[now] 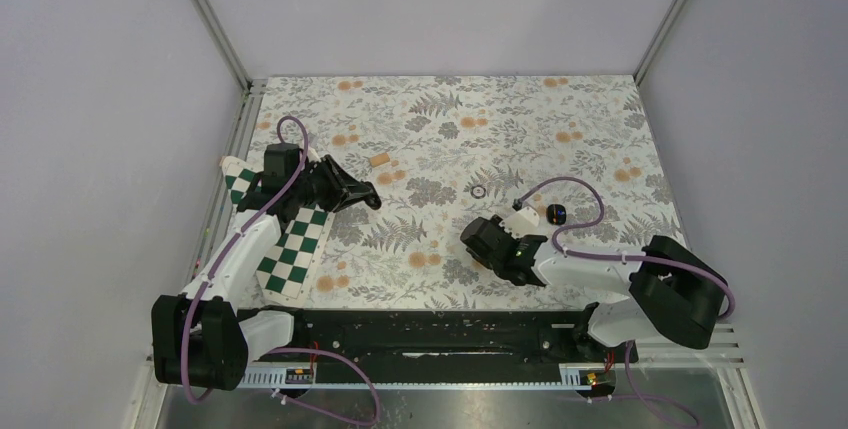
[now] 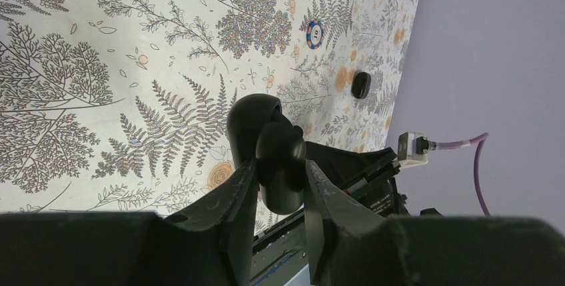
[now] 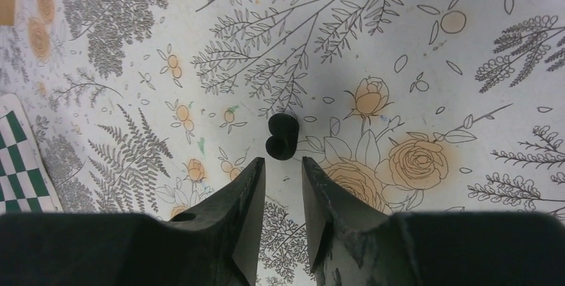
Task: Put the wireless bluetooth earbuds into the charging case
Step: Pick up the left earbud from the center of the board.
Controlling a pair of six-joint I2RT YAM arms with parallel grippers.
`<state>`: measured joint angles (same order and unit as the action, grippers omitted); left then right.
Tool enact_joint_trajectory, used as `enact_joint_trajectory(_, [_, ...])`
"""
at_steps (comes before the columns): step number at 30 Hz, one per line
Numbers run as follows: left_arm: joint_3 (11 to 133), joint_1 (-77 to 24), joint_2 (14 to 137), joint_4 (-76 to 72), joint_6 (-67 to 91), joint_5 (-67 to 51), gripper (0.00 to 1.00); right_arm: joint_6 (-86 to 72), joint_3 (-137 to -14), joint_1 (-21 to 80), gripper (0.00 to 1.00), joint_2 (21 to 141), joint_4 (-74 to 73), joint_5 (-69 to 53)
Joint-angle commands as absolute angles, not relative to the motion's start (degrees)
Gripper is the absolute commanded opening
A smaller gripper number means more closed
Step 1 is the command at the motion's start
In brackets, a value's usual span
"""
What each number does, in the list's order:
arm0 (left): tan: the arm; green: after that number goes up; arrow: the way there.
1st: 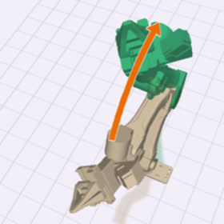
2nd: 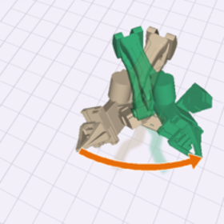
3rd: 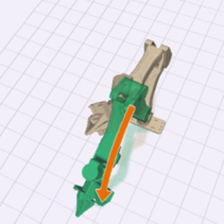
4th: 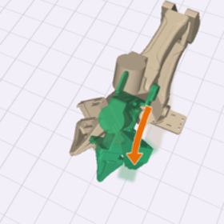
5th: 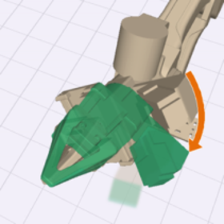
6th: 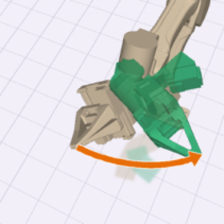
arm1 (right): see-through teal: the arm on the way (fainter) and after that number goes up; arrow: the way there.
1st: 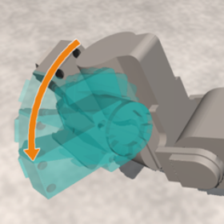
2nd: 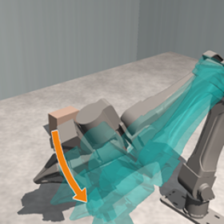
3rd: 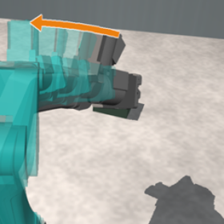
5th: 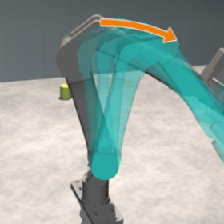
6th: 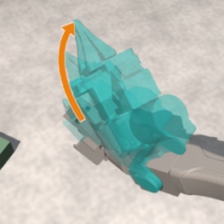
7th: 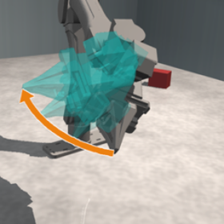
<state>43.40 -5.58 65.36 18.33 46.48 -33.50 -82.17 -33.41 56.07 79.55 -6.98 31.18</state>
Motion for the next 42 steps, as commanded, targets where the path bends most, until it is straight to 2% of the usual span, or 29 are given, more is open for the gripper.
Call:
enact_joint_trajectory(1, [44.82,-5.7,64.54,15.86,45.79,-34.53,0.0,-79.23,-33.43,55.63,0.35,76.96,-9.07,35.75])
enact_joint_trajectory(8, [44.65,-5.7,64.45,15.78,45.81,-34.55,0.0,-79.95,-33.9,55.63,0.38,80.32,-8.49,34.35])
enact_joint_trajectory(23, [44.87,-5.56,64.77,15.89,45.62,-34.8,0.0,-79.45,-35.14,53.99,0.34,85.49,-5.15,32.97])
enact_joint_trajectory(35, [45.26,-5.49,65.09,15.91,45.54,-34.99,0.0,-70.5,-42.09,53.79,0.33,88.42,-8.18,32.11])
enact_joint_trajectory(39, [45.18,-5.53,65.09,15.92,45.53,-35.02,0.0,-70.22,-42.04,53.78,0.24,87.78,-8.29,32.81])
enact_joint_trajectory(42, [45.14,-5.47,65.21,15.85,45.59,-35.07,0.0,-70.48,-41.76,53.79,0.21,87.57,-8.51,32.91])
